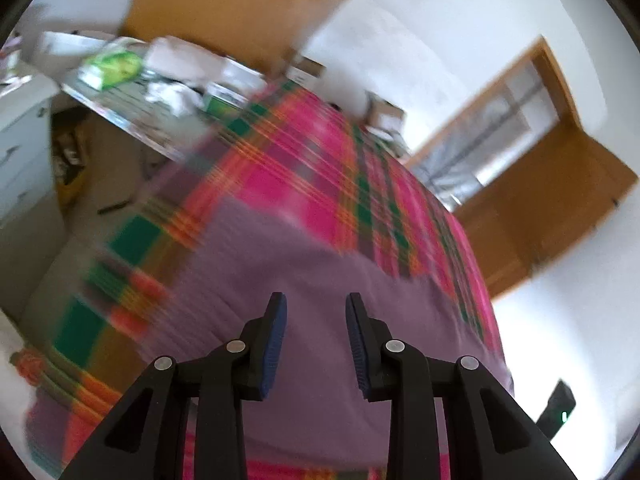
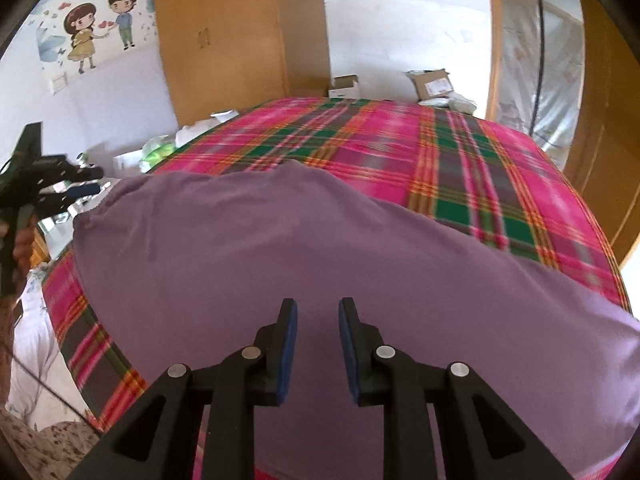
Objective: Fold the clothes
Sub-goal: 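Grasp the garment waistband corner with the left gripper and lift it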
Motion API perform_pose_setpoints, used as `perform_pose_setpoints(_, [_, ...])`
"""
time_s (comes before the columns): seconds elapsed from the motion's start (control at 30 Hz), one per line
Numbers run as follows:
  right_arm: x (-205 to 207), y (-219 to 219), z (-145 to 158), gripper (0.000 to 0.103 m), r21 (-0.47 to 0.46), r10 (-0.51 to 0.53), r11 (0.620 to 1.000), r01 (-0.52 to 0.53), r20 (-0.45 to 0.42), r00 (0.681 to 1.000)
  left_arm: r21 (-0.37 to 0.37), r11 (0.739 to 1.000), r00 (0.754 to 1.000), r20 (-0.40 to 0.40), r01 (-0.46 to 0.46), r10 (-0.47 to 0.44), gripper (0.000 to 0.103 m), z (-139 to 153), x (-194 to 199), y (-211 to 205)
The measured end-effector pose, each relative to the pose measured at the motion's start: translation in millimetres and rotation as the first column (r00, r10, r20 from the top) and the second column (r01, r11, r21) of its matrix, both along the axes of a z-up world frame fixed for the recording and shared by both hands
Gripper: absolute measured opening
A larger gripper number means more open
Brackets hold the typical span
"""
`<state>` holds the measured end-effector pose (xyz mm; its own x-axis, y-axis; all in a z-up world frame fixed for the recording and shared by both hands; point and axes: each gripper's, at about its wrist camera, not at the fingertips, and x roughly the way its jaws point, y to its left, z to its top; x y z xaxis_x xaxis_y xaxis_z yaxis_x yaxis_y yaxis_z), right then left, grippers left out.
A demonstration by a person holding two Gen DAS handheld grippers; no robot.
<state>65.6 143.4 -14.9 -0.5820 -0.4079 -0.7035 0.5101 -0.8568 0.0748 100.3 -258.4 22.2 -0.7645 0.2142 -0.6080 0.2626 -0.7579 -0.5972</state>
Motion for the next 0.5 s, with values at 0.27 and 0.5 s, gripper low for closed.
perform_pose_setpoints(0.27, [-14, -30, -2, 0.023, -0.004, 0.041, 0.999, -0.041, 0.027, 0.999, 0.139, 0.99, 0.995, 0.104, -0.024, 0.009, 0.032, -22, -40, -58])
perform_pose_setpoints(0.5, [-23, -40, -7, 0.023, -0.002, 0.043, 0.999, -0.043, 0.062, 0.997, 0.301, 0.953, 0.988, 0.137, 0.025, -0.069, 0.032, -43, -56, -71])
